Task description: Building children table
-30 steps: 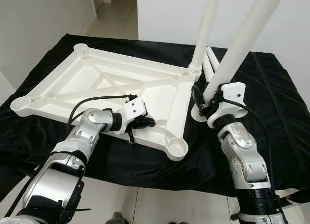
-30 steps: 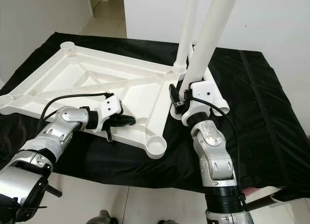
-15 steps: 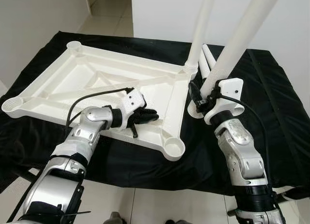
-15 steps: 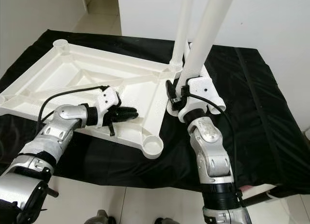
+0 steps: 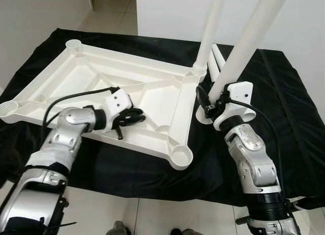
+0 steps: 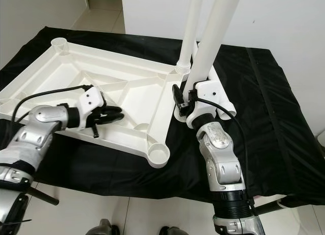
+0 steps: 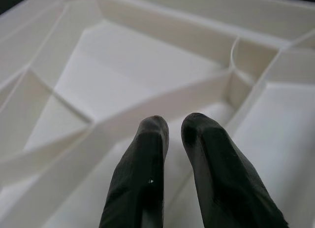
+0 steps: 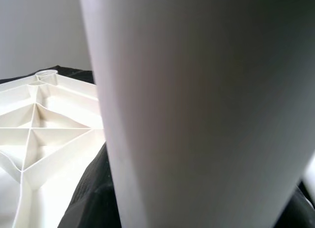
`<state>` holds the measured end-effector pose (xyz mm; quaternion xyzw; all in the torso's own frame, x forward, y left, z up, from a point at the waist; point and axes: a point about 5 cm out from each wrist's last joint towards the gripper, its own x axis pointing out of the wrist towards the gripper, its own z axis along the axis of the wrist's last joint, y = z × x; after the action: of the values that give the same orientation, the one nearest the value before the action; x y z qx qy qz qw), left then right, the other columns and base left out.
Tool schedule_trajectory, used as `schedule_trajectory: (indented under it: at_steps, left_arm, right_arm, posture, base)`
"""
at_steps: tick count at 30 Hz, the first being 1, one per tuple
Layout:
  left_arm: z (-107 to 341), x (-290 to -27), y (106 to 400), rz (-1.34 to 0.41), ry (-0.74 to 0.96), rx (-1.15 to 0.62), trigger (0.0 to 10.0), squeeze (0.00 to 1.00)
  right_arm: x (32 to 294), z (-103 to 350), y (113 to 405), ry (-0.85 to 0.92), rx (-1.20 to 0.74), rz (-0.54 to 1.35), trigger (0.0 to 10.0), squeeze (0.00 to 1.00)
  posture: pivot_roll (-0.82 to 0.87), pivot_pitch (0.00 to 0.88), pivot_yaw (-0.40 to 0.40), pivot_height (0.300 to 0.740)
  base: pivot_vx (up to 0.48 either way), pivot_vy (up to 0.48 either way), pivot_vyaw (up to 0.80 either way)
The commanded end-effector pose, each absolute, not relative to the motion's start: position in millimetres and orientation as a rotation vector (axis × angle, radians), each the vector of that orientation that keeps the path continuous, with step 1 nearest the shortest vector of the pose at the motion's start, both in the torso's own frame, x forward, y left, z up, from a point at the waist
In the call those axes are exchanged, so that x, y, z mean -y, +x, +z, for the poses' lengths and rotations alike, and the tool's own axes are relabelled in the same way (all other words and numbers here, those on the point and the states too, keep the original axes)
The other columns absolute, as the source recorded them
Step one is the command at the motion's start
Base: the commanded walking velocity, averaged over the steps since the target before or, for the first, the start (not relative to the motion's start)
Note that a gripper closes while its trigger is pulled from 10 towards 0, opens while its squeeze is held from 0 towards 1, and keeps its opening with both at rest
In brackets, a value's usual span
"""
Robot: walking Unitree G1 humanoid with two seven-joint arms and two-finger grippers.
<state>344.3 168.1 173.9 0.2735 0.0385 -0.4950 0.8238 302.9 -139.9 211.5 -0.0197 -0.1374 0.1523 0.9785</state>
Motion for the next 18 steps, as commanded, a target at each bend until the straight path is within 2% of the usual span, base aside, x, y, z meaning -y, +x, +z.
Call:
schedule_trajectory:
  at_steps: [1, 3, 4, 11, 12, 13, 14, 18]
  left_arm:
    - [167, -167, 338, -1.118, 0.585, -0.130, 10.0, 0.00]
    - [165, -167, 338, -1.115, 0.579, -0.145, 10.0, 0.00]
    - [162, -165, 338, -1.115, 0.567, -0.155, 10.0, 1.00]
    - [149, -154, 337, -1.112, 0.597, -0.174, 10.0, 1.00]
    - [147, -151, 337, -1.112, 0.610, -0.173, 10.0, 0.45]
    - [147, -151, 337, -1.112, 0.610, -0.173, 10.0, 0.45]
    - [143, -149, 337, -1.107, 0.629, -0.180, 10.0, 0.00]
    - [137, -146, 340, -1.078, 0.666, -0.210, 10.0, 0.00]
  right_arm:
    - [143, 212, 303, -0.046, 0.279, 0.301, 10.0, 0.00]
    - [143, 212, 302, -0.046, 0.279, 0.302, 10.0, 0.00]
    - [143, 211, 302, -0.046, 0.279, 0.302, 10.0, 0.00]
    - [141, 212, 303, -0.044, 0.282, 0.308, 10.0, 0.00]
    - [141, 212, 303, -0.044, 0.283, 0.309, 10.0, 0.00]
    - [141, 212, 303, -0.044, 0.283, 0.309, 10.0, 0.00]
    - [141, 212, 303, -0.046, 0.283, 0.310, 10.0, 0.00]
    - [141, 213, 304, -0.050, 0.284, 0.313, 10.0, 0.00]
  posture:
    - [0.09, 0.070, -0.022, 0.740]
    - [0.09, 0.067, -0.022, 0.740]
    - [0.09, 0.064, -0.023, 0.740]
    - [0.08, 0.059, -0.025, 0.740]
    - [0.08, 0.055, -0.027, 0.740]
    - [0.08, 0.055, -0.027, 0.740]
    - [0.08, 0.052, -0.028, 0.740]
    - [0.08, 0.048, -0.029, 0.740]
  base:
    - [0.000, 0.000, 0.00]
    - [0.000, 0.000, 0.00]
    - [0.000, 0.000, 0.00]
    - [0.000, 0.000, 0.00]
    - [0.000, 0.000, 0.00]
    - [0.000, 0.000, 0.00]
    - [0.000, 0.000, 0.00]
    - [0.000, 0.000, 0.00]
